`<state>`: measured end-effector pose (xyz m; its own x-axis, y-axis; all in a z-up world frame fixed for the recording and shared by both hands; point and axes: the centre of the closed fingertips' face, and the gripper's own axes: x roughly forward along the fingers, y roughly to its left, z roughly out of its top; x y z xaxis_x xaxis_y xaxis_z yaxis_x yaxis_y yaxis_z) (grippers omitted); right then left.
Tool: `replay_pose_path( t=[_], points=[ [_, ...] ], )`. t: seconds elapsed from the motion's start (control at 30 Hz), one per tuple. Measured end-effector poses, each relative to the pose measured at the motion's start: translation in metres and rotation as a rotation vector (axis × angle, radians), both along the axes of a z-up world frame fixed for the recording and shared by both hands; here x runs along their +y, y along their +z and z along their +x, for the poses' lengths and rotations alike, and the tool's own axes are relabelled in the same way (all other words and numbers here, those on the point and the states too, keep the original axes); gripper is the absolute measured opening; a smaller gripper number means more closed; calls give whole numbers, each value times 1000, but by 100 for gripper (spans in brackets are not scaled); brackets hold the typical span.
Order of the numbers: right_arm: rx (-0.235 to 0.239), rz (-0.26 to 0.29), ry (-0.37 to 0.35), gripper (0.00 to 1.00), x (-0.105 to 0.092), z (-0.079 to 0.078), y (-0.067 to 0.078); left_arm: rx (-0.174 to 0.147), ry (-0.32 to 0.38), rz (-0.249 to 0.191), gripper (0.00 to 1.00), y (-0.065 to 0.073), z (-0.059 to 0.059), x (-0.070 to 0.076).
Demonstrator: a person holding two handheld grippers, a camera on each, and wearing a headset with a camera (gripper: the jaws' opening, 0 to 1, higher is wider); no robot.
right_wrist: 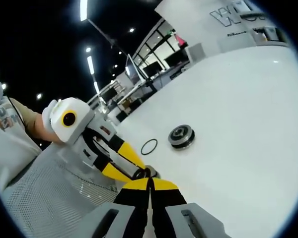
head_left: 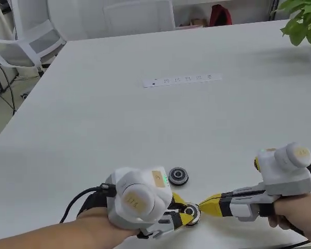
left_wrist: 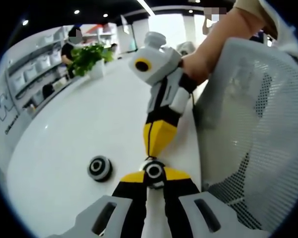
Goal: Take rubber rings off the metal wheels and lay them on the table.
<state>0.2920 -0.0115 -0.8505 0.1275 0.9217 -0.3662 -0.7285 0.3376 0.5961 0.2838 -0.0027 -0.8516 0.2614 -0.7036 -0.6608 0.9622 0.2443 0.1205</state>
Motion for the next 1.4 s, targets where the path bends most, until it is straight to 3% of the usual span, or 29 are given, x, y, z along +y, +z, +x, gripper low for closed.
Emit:
replay_pose_path(
  t=[0.47, 1.4],
  points=[
    [43, 27, 1, 0, 3, -3, 3, 1, 2, 4, 12, 1, 0, 0],
    [32, 37, 44, 0, 10, -11, 7, 1, 1, 4, 11, 1, -2, 0]
  ],
)
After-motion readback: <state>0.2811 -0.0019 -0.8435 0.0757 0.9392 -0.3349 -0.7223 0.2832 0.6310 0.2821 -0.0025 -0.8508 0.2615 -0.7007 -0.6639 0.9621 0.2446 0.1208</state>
